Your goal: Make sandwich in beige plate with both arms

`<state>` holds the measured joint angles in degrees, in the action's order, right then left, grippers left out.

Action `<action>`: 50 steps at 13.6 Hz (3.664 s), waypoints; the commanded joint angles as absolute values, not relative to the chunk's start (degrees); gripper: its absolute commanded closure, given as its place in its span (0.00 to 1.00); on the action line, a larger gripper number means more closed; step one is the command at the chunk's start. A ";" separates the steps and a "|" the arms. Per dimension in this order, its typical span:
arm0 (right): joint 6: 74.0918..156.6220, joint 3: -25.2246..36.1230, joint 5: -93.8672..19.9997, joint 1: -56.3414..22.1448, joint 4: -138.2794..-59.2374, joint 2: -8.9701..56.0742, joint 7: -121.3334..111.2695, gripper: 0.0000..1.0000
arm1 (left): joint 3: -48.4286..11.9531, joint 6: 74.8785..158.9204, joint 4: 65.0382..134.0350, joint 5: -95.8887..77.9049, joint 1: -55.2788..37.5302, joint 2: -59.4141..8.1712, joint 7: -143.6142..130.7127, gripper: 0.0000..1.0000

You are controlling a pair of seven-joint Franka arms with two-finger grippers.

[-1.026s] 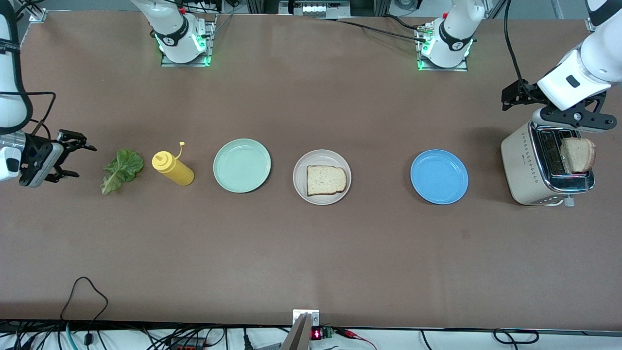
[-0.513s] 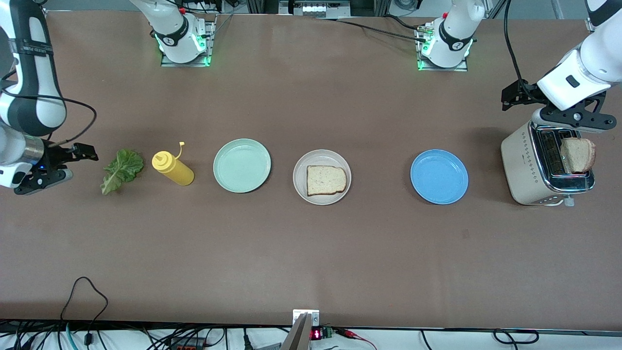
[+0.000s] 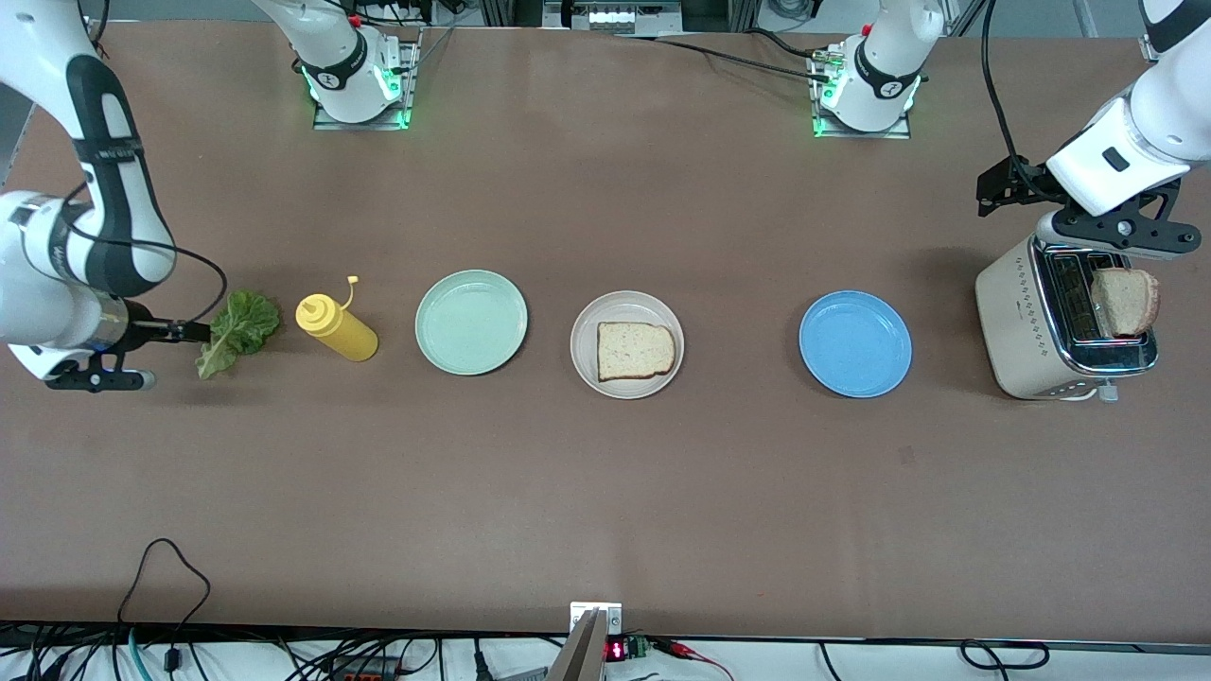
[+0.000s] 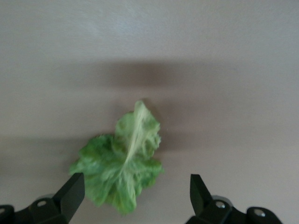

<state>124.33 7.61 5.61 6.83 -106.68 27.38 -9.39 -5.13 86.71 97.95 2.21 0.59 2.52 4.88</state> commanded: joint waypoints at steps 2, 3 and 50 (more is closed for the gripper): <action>130.07 7.38 6.33 7.47 -107.14 31.63 -7.82 0.00 | -5.19 87.63 99.76 3.25 1.49 4.22 5.54 0.00; 131.64 7.38 6.24 7.47 -107.14 32.86 -7.82 0.00 | -5.19 87.89 99.76 3.25 1.49 4.13 5.54 0.00; 132.78 -17.23 -4.22 -24.86 -81.91 37.34 -57.14 1.00 | -4.31 89.57 98.17 3.52 10.54 1.67 5.54 0.00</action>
